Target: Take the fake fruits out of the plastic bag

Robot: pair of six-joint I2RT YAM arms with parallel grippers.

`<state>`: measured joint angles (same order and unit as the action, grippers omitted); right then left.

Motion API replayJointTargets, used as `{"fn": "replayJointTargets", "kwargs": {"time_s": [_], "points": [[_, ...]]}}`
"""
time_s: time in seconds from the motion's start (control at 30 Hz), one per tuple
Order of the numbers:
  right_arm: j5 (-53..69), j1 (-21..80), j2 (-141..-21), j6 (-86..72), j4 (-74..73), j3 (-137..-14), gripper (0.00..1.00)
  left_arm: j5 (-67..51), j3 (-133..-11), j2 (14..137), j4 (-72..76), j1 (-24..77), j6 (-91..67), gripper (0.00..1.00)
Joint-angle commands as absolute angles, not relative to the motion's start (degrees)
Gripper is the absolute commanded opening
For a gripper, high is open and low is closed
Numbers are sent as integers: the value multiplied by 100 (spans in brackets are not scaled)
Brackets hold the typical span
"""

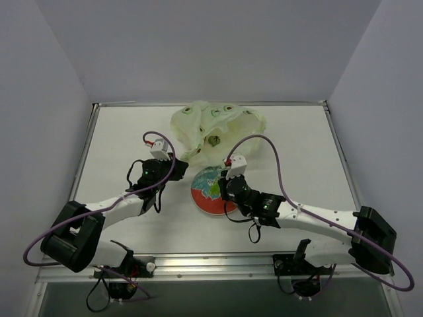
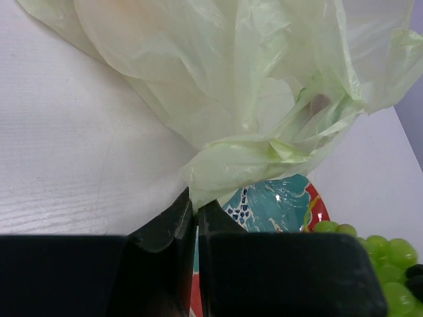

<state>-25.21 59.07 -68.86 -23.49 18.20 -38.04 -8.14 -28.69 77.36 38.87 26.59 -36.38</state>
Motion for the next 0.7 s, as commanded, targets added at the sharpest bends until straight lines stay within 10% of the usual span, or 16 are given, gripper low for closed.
{"fn": "replayJointTargets", "kwargs": {"time_s": [0.0,0.43,0.57,0.67], "points": [[-2927,6134,-7302,-2505,2399,-3753,0,-738,-3050,7471,3990,2619,-3516,2],[-3972,6601,-7980,-2689,2356,-4086,29,-686,-2962,7515,4078,2566,-3533,2],[-3841,6601,-7989,-2558,2215,-4280,75,-686,-2953,7497,4096,2558,-3551,2],[-3753,6592,-8007,-2277,2250,-4508,75,-650,-2909,7453,4104,2558,-3560,2]]}}
